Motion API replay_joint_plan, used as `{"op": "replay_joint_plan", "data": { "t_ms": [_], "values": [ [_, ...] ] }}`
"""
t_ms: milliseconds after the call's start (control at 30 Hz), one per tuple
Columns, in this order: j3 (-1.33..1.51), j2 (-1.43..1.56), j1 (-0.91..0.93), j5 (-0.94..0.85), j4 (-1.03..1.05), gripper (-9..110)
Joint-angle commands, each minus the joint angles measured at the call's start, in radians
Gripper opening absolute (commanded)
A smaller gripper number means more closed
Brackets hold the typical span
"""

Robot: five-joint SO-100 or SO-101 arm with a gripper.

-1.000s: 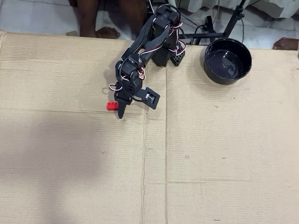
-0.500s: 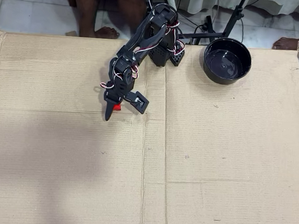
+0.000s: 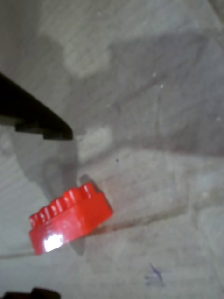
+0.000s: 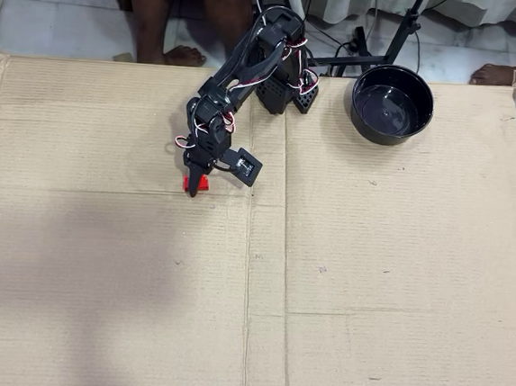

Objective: Grasp a lego block and put it in the bin.

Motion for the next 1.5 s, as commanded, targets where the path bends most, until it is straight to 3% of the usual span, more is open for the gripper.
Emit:
{"op": "replay_joint_plan", "data": {
  "t_ms": [0, 400, 633, 933, 1467],
  "values": [
    [-0.009, -0.014, -0.009, 0.005, -0.072, 36],
    [-0.014, -0.091, 0.020, 0.005, -0.184, 34],
    [-0.023, -0.089, 0.021, 0.005, -0.187, 18],
    [-0.009, -0.087, 0.028, -0.008, -0.345, 1],
    [0.041, 0.141, -0.078, 0.003, -0.268, 0]
  ]
}}
